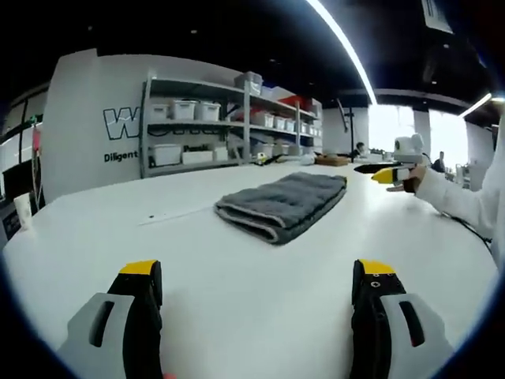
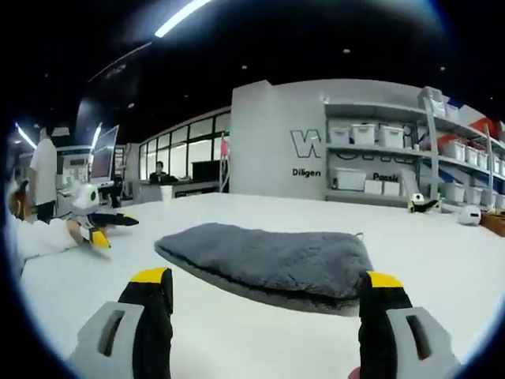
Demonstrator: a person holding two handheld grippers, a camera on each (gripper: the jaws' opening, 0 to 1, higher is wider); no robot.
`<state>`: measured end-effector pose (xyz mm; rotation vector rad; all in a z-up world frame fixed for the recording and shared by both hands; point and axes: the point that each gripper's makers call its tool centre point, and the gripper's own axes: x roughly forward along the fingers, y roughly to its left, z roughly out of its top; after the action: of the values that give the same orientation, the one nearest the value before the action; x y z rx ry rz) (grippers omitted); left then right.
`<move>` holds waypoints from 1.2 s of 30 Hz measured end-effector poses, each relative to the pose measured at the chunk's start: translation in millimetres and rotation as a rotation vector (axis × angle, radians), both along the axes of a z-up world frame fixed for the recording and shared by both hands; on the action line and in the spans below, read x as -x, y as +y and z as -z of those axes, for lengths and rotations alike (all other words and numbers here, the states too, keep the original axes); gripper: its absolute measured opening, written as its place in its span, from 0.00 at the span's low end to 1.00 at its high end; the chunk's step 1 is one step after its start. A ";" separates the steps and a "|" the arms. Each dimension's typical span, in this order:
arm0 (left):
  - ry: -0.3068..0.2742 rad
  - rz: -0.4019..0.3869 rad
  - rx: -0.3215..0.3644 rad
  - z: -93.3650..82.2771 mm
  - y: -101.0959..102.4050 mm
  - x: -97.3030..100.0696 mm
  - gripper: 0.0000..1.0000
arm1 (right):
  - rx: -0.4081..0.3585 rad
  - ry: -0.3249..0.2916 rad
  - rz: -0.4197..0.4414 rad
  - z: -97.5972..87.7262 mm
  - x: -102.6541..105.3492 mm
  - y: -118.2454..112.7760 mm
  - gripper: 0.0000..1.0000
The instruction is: Open the folded towel by lifting each exposed corner and separating the folded layers until the towel lies flat within the target outline without major curled edges
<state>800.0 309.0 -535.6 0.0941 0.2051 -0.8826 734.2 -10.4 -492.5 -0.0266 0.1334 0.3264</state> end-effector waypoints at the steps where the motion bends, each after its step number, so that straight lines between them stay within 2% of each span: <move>1: 0.002 0.003 0.001 0.5 -5.2 -3.2 0.98 | 0.000 -0.001 -0.002 -0.3 0.3 0.9 0.99; 5: 0.003 0.010 -0.015 3.9 -24.4 -17.7 0.96 | -0.001 0.003 -0.012 0.6 1.9 4.8 0.99; 14: 0.020 0.070 -0.028 9.7 -58.4 -38.0 0.82 | 0.006 0.015 -0.015 4.2 -0.1 4.9 0.99; 21: 0.038 0.105 -0.015 10.4 -67.0 -45.1 0.66 | 0.013 0.028 -0.015 7.3 -0.7 6.0 0.99; 26: 0.048 0.132 -0.040 14.4 -68.7 -41.9 0.48 | 0.015 0.030 -0.011 7.7 -1.0 5.0 0.99; 32: 0.083 0.180 -0.038 17.6 -72.9 -31.5 0.31 | 0.016 0.033 -0.007 7.8 -1.3 3.5 0.99; 36: 0.094 0.181 -0.047 20.1 -73.1 -28.9 0.27 | 0.015 0.037 -0.006 8.7 -1.1 3.8 0.99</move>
<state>828.8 235.9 -555.7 0.1162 0.3083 -1.0640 735.3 -6.6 -501.1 -0.0354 0.1722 0.3321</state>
